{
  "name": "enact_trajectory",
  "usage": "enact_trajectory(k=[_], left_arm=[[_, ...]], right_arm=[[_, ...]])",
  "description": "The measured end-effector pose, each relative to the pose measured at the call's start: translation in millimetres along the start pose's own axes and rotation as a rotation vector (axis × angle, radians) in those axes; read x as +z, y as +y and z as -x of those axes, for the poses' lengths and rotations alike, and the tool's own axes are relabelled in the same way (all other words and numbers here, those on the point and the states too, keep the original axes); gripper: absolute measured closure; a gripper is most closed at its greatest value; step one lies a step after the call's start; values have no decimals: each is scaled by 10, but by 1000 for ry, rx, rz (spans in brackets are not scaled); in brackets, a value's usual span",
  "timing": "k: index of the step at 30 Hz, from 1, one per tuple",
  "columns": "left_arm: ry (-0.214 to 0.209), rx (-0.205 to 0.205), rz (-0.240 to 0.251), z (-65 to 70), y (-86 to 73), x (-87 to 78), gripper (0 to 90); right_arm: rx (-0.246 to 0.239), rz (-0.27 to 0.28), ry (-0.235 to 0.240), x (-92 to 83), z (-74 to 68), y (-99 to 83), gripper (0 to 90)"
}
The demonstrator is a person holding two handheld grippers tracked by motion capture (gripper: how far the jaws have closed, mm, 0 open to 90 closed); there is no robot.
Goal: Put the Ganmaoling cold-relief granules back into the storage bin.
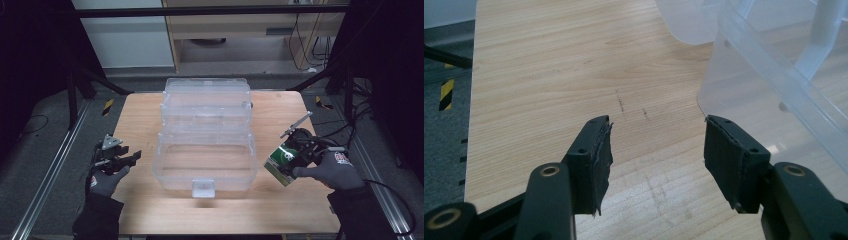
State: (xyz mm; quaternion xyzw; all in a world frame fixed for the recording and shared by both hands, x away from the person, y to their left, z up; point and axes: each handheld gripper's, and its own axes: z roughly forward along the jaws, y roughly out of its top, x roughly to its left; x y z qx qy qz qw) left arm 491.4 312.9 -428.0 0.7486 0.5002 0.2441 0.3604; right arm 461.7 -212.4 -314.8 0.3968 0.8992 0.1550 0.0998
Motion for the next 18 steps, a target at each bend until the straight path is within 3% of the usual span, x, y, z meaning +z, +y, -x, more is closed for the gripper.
enact_trajectory(k=[11, 18], left_arm=[[-2, -1, -5, 2, -4, 8, 436], [-3, 4, -6, 4, -4, 15, 436]], right_arm=[[-41, 26, 14, -68, 18, 180, 176], [-94, 47, 26, -99, -10, 310, 177]])
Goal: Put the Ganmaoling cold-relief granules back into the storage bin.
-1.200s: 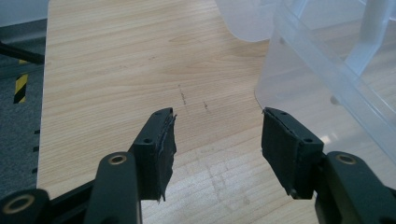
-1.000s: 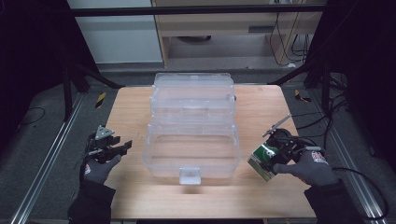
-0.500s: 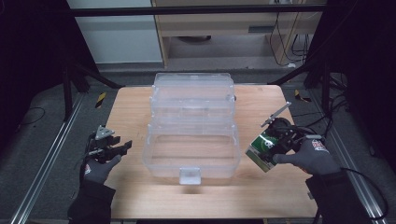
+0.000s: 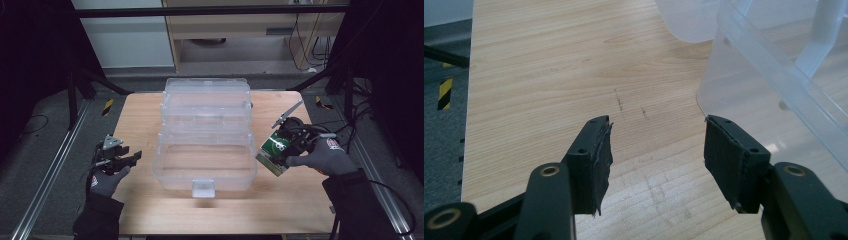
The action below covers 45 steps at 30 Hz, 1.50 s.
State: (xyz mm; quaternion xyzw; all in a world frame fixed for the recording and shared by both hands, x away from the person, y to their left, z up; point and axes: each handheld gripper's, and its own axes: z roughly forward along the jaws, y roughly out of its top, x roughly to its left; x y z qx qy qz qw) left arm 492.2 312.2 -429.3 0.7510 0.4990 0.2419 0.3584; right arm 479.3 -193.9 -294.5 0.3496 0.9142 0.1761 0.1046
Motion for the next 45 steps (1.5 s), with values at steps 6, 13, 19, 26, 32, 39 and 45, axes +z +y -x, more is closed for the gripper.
enact_trajectory(k=[6, 13, 19, 26, 32, 39, 45], left_arm=[[-1, -1, 0, 1, -1, 6, 435], [-3, 1, -6, 7, -7, 21, 435], [-5, 0, -4, 6, -6, 20, 435], [-6, 0, -1, 12, -3, 25, 435], [-5, -1, -4, 7, -5, 23, 436], [-7, 1, -7, 11, -8, 35, 435], [-7, 0, -7, 16, -8, 36, 435]], right_arm=[[-51, -2, 16, 28, -28, 133, 177], [-104, 5, 57, 78, -70, 280, 178], [-151, 23, 89, 96, -89, 386, 178], [-187, 24, 121, 138, -69, 471, 179], [-262, 25, 143, 155, -109, 573, 179], [-336, 39, 191, 239, -158, 655, 178], [-388, 26, 208, 307, -199, 687, 179]])
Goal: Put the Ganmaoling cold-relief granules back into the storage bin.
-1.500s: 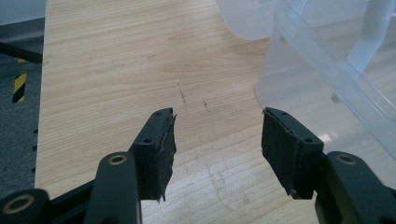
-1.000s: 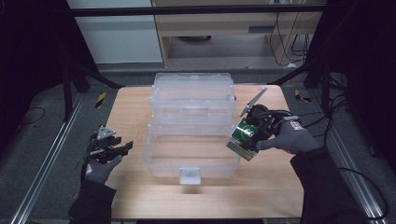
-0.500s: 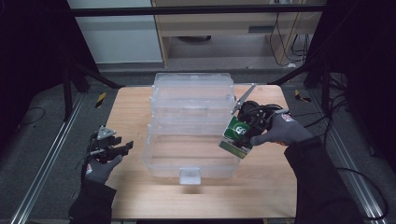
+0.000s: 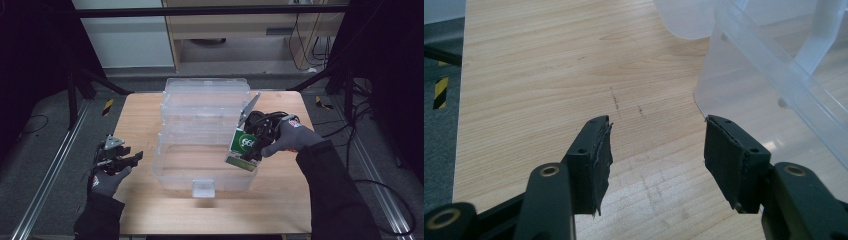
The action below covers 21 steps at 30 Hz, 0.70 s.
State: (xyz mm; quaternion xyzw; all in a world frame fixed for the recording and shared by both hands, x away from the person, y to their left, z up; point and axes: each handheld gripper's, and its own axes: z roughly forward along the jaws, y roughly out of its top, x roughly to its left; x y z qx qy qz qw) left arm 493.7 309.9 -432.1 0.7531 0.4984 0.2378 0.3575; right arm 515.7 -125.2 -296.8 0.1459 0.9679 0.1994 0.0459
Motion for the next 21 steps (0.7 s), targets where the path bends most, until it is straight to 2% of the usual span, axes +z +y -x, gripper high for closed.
enact_trajectory(k=[3, 21], left_arm=[[0, 0, -1, -4, -1, -2, 435], [2, -2, -8, -14, -13, 16, 434]], right_arm=[[-28, -33, -3, 69, 1, 2, 179], [-162, -103, 31, 384, -6, 67, 180]])
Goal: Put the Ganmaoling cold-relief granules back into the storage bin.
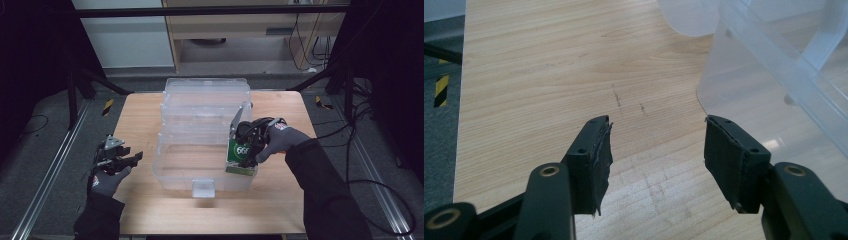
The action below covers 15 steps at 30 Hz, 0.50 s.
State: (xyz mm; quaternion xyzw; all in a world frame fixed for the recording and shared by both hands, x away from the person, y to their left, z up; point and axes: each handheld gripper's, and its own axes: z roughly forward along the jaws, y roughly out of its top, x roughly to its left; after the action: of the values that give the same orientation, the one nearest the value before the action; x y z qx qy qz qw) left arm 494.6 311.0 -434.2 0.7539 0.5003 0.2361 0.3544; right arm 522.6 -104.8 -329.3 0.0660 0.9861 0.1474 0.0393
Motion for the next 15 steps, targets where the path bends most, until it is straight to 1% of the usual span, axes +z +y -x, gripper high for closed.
enact_trajectory(k=[3, 5, 10, 11, 15], left_arm=[[1, 2, 1, -2, 0, 0, 434], [1, 2, 2, -3, -1, 0, 434], [0, -2, 2, 0, -2, 5, 434], [1, 4, -2, -1, -1, 4, 434], [1, 1, -2, 1, -4, 10, 434]], right_arm=[[-19, -9, -1, 42, 6, -2, 181], [-31, -17, 9, 62, 4, -1, 180], [-54, -17, 19, 87, 1, 5, 181], [-56, -16, 21, 89, 2, 6, 181], [-59, -17, 21, 98, -5, 15, 181]])
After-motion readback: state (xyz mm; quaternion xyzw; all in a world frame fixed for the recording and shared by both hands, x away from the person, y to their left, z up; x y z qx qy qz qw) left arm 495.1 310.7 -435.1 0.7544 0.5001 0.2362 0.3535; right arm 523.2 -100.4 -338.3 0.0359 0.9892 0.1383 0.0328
